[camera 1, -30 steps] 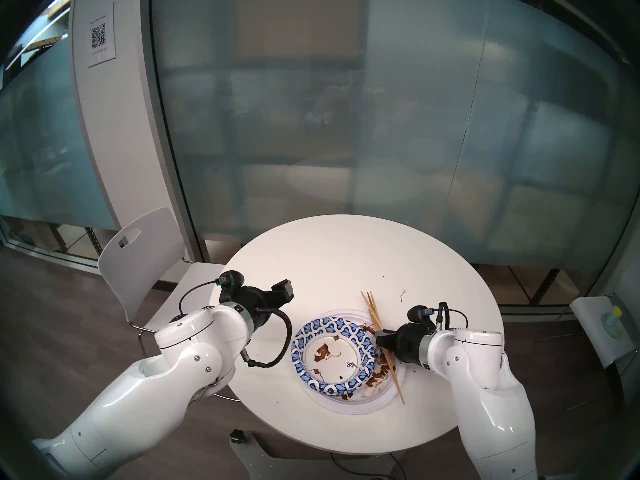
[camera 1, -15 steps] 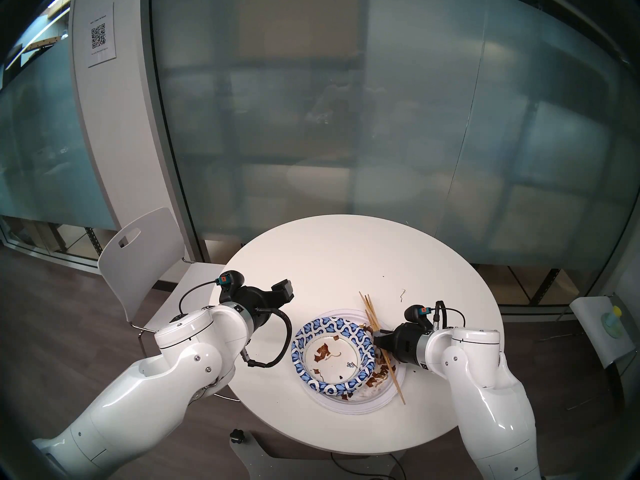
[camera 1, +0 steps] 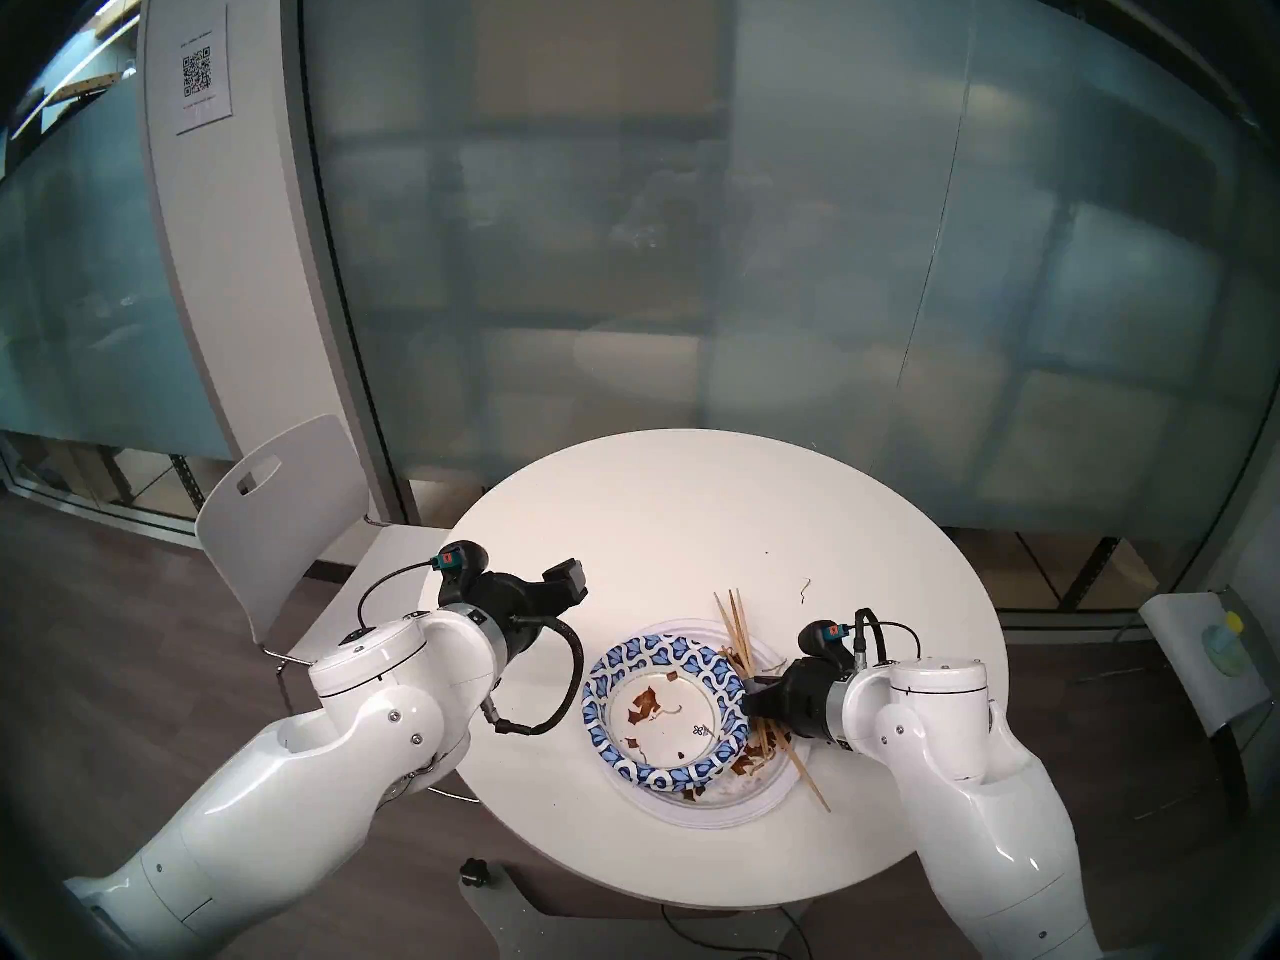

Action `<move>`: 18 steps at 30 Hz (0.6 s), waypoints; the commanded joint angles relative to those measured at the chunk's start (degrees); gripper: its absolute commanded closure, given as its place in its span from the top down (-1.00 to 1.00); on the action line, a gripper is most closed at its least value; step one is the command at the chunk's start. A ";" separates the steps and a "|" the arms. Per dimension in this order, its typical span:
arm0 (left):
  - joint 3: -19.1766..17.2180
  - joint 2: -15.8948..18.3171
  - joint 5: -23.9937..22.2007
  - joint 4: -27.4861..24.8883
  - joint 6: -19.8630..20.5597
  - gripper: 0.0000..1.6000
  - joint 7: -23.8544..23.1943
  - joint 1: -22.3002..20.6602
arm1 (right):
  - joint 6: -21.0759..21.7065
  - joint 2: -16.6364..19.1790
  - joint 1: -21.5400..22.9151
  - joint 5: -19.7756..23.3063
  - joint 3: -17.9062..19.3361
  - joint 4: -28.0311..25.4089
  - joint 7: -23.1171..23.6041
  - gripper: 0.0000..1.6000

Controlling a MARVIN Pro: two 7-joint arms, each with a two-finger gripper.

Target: Stack the plates into one stack

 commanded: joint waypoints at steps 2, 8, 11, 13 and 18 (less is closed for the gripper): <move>-0.23 -0.15 0.00 -1.11 -0.11 1.00 0.11 -0.33 | -0.15 1.23 1.25 -0.22 -0.69 0.07 0.64 -0.01; -0.23 -0.15 0.00 -1.11 -0.12 1.00 0.09 -0.34 | -1.02 1.90 2.18 0.14 0.02 2.16 2.23 0.00; -0.23 -0.14 0.01 -1.09 -0.12 1.00 0.08 -0.34 | -3.15 2.84 2.67 0.19 0.68 4.74 3.64 0.01; -0.23 -0.14 0.01 -1.09 -0.12 1.00 0.07 -0.34 | -4.54 3.47 2.67 0.27 1.08 5.98 4.68 0.06; -0.22 -0.14 0.01 -1.08 -0.12 1.00 0.06 -0.35 | -8.53 4.83 2.73 0.30 2.35 9.08 6.95 0.03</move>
